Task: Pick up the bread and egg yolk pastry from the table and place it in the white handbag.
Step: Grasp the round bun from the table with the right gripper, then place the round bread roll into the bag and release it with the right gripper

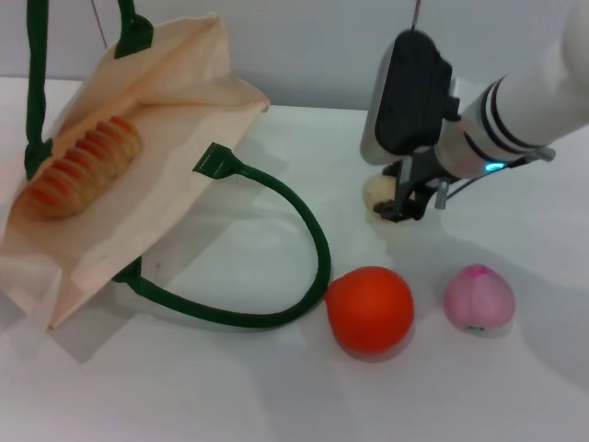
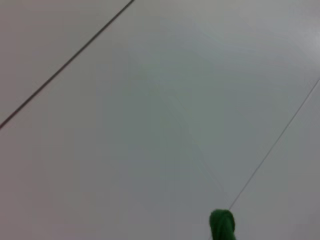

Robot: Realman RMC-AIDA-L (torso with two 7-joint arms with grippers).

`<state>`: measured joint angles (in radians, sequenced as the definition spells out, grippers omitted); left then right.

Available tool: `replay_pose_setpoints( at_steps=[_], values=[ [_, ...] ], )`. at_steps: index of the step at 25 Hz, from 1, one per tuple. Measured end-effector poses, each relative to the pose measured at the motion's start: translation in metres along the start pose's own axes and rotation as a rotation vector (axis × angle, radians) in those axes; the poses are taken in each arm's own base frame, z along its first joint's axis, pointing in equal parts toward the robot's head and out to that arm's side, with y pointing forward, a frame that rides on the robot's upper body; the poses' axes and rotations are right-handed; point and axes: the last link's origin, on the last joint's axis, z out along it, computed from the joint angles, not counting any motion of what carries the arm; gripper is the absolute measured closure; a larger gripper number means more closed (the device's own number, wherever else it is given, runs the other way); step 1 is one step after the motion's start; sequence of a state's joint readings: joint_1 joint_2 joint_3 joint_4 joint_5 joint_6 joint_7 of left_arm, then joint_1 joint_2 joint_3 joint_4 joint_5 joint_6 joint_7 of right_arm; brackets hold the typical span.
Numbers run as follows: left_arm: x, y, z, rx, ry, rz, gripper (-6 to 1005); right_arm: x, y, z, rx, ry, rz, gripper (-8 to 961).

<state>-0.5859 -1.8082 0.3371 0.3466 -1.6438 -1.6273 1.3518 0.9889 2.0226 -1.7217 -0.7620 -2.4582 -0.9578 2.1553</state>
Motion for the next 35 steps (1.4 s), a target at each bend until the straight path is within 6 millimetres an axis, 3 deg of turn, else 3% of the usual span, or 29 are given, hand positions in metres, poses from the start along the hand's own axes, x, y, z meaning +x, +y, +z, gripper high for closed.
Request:
replay_pose_setpoints(
  at_steps=[7, 12, 20, 26, 35],
  values=[
    [-0.004, 0.002, 0.009, -0.018, -0.040, -0.003, 879, -0.011, 0.010, -0.039, 0.022, -0.146, -0.045, 455],
    [-0.013, 0.008, 0.025, -0.066, -0.104, -0.010, 879, -0.034, 0.031, -0.058, 0.024, -0.238, -0.142, 497],
    [-0.026, 0.026, 0.051, -0.186, -0.195, -0.016, 879, -0.095, 0.061, -0.049, -0.001, -0.315, -0.337, 560],
    [-0.035, 0.033, 0.061, -0.234, -0.225, -0.028, 878, -0.124, 0.068, -0.043, 0.030, -0.358, -0.378, 597],
    [-0.039, 0.035, 0.064, -0.243, -0.241, -0.032, 878, -0.132, 0.069, -0.038, 0.044, -0.394, -0.371, 676]
  ],
)
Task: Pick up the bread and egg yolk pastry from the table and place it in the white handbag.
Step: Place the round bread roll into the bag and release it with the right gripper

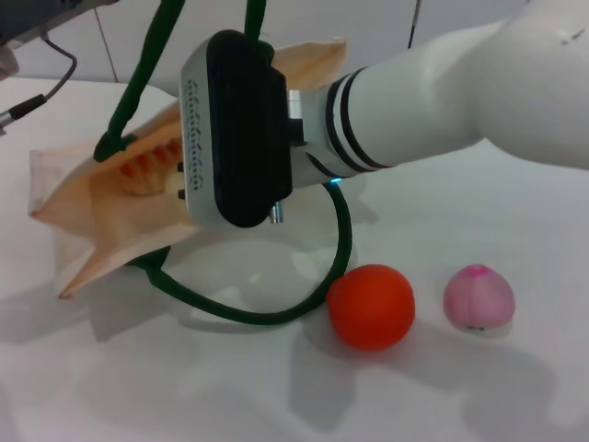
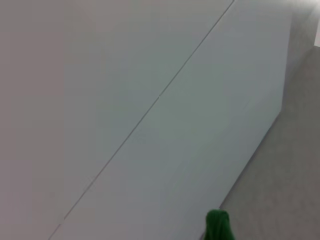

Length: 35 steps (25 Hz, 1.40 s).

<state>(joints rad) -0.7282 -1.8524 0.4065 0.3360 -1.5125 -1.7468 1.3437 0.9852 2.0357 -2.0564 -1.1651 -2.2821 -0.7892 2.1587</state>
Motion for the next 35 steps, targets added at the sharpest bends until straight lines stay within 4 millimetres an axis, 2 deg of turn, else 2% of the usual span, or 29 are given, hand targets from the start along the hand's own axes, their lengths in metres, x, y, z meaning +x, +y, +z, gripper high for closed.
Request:
replay_pose_setpoints(
  at_steps=[7, 12, 16, 21, 25, 28, 31, 35],
  values=[
    [0.000, 0.007, 0.001, -0.048, -0.002, 0.002, 878, 0.010, -0.009, 0.015, 0.099, -0.011, 0.026, 740],
    [0.001, 0.008, -0.002, -0.055, 0.012, 0.003, 878, 0.018, -0.021, 0.018, 0.198, -0.044, 0.089, 779],
    [0.003, 0.009, -0.013, -0.045, 0.049, 0.006, 878, 0.028, -0.024, 0.017, 0.245, -0.055, 0.129, 718],
    [0.010, 0.007, -0.042, 0.013, 0.143, 0.025, 878, 0.033, -0.013, 0.009, 0.245, -0.080, 0.170, 614],
    [0.013, 0.001, -0.062, 0.089, 0.201, 0.037, 878, 0.036, -0.001, -0.008, 0.271, -0.123, 0.210, 517],
    [0.013, -0.005, -0.070, 0.149, 0.221, 0.045, 878, 0.041, 0.005, -0.026, 0.322, -0.143, 0.230, 444],
    [0.012, -0.010, -0.074, 0.195, 0.231, 0.053, 878, 0.049, 0.010, -0.042, 0.368, -0.155, 0.269, 225],
    [0.012, -0.020, -0.081, 0.271, 0.244, 0.065, 877, 0.066, 0.009, -0.058, 0.448, -0.166, 0.347, 141]
  ],
)
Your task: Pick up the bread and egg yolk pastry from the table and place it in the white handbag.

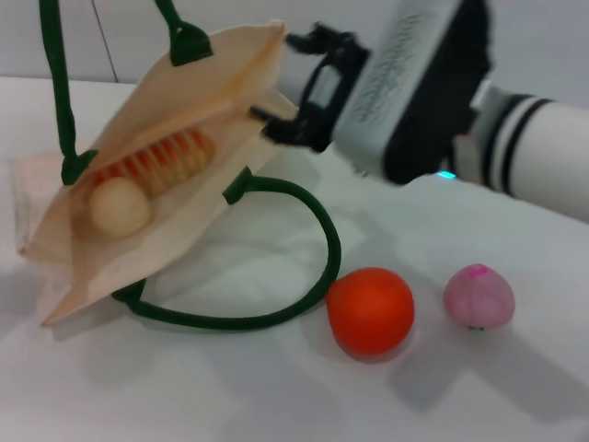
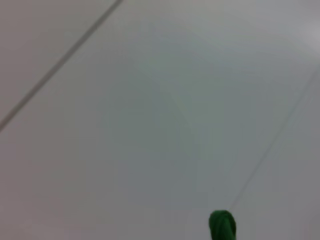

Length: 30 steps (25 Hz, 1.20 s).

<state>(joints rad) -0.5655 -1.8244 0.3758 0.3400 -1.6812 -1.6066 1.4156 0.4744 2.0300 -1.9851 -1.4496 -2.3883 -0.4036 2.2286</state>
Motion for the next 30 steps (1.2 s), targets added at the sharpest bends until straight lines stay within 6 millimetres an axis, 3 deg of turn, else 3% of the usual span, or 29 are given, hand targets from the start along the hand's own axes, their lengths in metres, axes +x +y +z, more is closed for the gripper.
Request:
replay_pose_setpoints(
  at_steps=[2, 9, 18, 23, 27, 30],
  values=[
    [-0.001, -0.006, -0.001, 0.040, 0.006, 0.010, 877, 0.008, -0.011, -0.006, 0.066, -0.010, 0.046, 99],
    [-0.018, -0.036, -0.004, 0.264, 0.019, 0.104, 877, 0.054, -0.049, -0.020, 0.357, -0.055, 0.302, 110],
    [-0.058, -0.056, 0.011, 0.446, -0.029, 0.411, 877, 0.121, -0.061, -0.041, 0.702, -0.111, 0.597, 114],
    [-0.078, -0.053, 0.012, 0.516, 0.034, 0.621, 754, 0.154, -0.060, -0.051, 0.773, -0.147, 0.722, 117],
    [-0.091, -0.049, 0.012, 0.551, 0.079, 0.715, 655, 0.166, -0.059, -0.054, 0.794, -0.133, 0.721, 119],
    [-0.093, -0.046, 0.012, 0.561, 0.116, 0.729, 510, 0.171, -0.060, -0.062, 0.860, -0.157, 0.725, 120]
  ],
)
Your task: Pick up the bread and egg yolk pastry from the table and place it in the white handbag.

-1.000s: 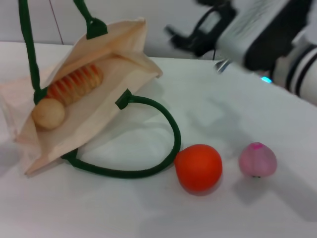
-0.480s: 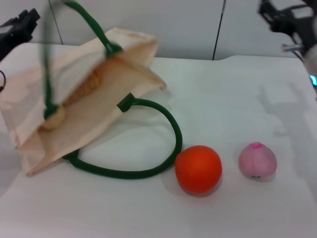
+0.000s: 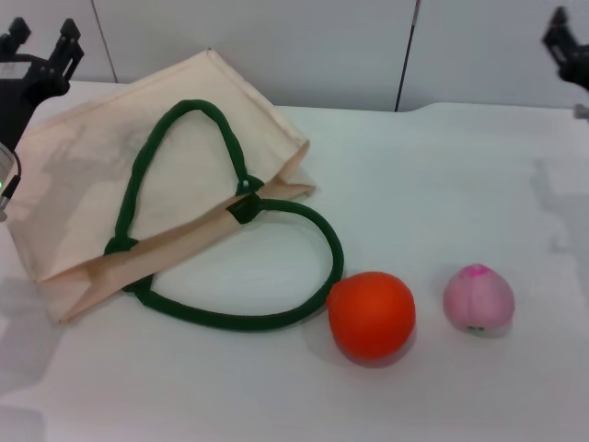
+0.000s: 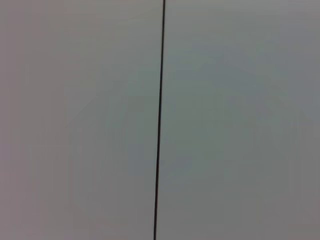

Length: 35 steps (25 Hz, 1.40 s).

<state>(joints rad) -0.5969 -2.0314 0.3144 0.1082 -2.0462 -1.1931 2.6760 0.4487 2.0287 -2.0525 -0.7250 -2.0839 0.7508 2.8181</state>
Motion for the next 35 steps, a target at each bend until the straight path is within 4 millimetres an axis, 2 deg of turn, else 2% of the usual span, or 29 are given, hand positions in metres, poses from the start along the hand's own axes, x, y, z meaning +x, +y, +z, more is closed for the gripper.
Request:
replay_pose_setpoints(
  at_steps=[7, 10, 13, 18, 27, 35],
  values=[
    [0.002, -0.002, -0.002, 0.028, 0.025, -0.018, 183, 0.008, -0.026, -0.011, 0.134, -0.034, 0.031, 123],
    [0.006, -0.002, -0.001, 0.036, 0.052, -0.025, 156, 0.013, -0.043, -0.016, 0.223, -0.040, 0.048, 125],
    [0.009, -0.006, -0.004, 0.067, 0.088, -0.051, 129, 0.018, -0.048, -0.018, 0.258, -0.031, 0.051, 126],
    [0.010, -0.012, -0.011, 0.103, 0.110, -0.071, 134, 0.020, -0.046, -0.020, 0.253, -0.036, 0.039, 129],
    [0.014, -0.009, -0.015, 0.088, 0.150, -0.082, 134, 0.017, -0.041, -0.020, 0.240, -0.057, 0.034, 133],
    [0.013, -0.011, -0.018, 0.095, 0.149, -0.082, 134, 0.017, -0.040, -0.021, 0.238, -0.058, 0.034, 189]
  ],
)
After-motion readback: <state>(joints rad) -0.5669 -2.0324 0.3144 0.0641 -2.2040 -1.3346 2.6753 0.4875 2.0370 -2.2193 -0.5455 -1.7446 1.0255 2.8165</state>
